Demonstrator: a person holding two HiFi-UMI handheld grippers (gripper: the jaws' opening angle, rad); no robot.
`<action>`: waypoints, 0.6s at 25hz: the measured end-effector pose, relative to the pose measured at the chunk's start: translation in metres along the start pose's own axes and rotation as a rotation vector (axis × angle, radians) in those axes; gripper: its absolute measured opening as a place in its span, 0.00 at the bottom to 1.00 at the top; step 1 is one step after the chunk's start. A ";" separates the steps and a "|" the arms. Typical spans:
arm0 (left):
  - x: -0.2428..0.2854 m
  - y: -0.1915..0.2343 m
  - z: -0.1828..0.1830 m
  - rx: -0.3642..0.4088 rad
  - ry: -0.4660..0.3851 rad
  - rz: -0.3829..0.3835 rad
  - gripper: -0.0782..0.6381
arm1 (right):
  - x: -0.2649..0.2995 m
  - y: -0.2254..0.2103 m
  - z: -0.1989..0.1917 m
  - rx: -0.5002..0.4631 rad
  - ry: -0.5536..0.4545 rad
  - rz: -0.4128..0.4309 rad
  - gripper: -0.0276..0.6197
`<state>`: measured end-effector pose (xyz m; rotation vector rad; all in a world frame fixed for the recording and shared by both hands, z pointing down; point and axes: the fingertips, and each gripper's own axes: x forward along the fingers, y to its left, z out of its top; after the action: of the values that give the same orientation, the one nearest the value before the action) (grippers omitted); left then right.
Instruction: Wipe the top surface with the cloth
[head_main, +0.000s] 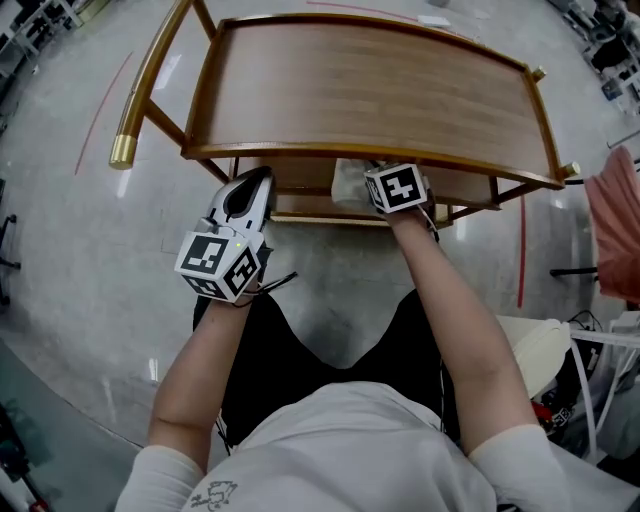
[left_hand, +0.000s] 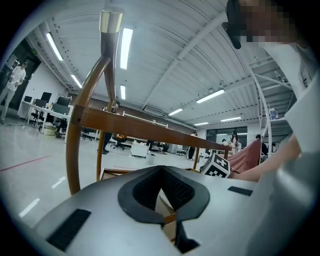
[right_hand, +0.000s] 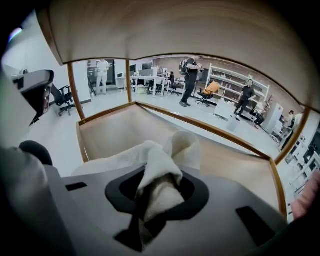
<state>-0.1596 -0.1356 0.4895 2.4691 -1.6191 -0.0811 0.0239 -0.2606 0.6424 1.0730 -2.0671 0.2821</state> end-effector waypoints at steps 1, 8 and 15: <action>-0.002 0.004 0.000 -0.003 0.000 0.008 0.12 | 0.004 0.014 0.007 -0.011 -0.004 0.017 0.18; -0.021 0.027 0.002 -0.012 -0.005 0.061 0.12 | 0.025 0.119 0.045 -0.045 -0.027 0.199 0.18; -0.042 0.049 0.000 -0.019 -0.024 0.111 0.12 | 0.039 0.177 0.076 -0.152 -0.059 0.217 0.18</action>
<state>-0.2206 -0.1166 0.4963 2.3680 -1.7529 -0.1099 -0.1665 -0.2129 0.6452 0.7752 -2.2226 0.1987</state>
